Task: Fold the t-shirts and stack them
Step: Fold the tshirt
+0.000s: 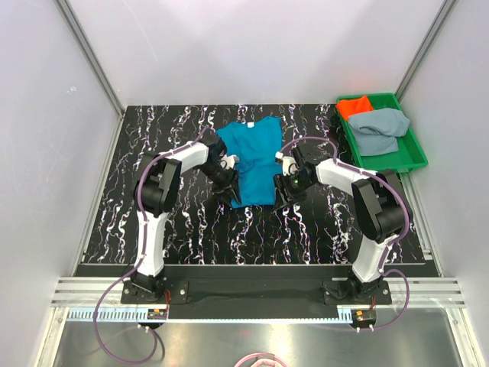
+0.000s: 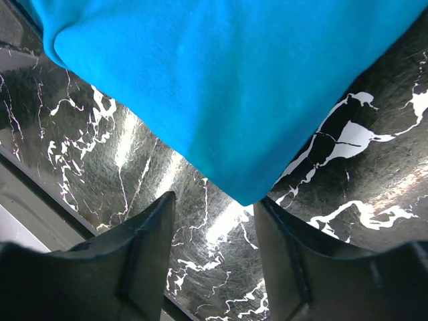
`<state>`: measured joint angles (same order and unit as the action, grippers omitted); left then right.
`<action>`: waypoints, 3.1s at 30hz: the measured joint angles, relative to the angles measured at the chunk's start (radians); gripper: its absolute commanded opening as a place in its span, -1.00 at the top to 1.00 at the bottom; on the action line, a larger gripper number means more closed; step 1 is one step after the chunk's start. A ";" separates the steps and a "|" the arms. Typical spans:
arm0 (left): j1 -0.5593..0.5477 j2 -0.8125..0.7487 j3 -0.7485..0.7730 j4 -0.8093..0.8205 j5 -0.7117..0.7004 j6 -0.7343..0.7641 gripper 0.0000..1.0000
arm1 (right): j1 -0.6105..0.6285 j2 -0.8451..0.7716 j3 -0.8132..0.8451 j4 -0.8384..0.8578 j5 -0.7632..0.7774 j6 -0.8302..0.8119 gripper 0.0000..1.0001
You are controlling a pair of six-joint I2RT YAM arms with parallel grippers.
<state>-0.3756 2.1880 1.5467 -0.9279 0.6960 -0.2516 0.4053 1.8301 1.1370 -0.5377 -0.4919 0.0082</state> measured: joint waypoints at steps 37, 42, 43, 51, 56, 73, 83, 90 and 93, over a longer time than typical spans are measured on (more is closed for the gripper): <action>-0.016 -0.010 -0.018 0.001 -0.004 0.009 0.20 | -0.001 -0.029 -0.060 0.130 0.082 0.029 0.50; -0.016 -0.018 -0.019 0.001 -0.015 0.015 0.66 | -0.002 -0.030 -0.059 0.129 0.082 0.023 1.00; -0.016 -0.022 -0.019 0.000 -0.017 0.018 0.80 | -0.002 -0.030 -0.058 0.129 0.082 0.022 1.00; -0.016 -0.086 -0.024 -0.002 -0.024 0.034 1.00 | -0.002 -0.097 -0.019 0.063 0.088 -0.030 1.00; -0.018 -0.160 -0.036 -0.004 -0.028 0.044 1.00 | -0.003 -0.190 0.034 0.010 0.088 -0.084 1.00; -0.030 -0.490 -0.043 -0.014 -0.133 0.072 1.00 | -0.003 -0.388 0.128 -0.140 0.090 -0.148 1.00; -0.020 -0.349 0.167 -0.036 -0.215 0.119 1.00 | -0.018 -0.217 0.320 -0.114 0.138 -0.193 1.00; 0.018 -0.167 0.377 -0.016 -0.298 0.151 1.00 | -0.053 -0.048 0.453 -0.066 0.181 -0.206 1.00; 0.026 -0.119 0.429 -0.006 -0.326 0.156 1.00 | -0.071 0.022 0.529 -0.053 0.191 -0.212 1.00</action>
<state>-0.3500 2.0689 1.9759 -0.9337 0.3702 -0.0956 0.3347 1.8519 1.6665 -0.5907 -0.3012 -0.2035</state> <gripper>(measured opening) 0.021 0.018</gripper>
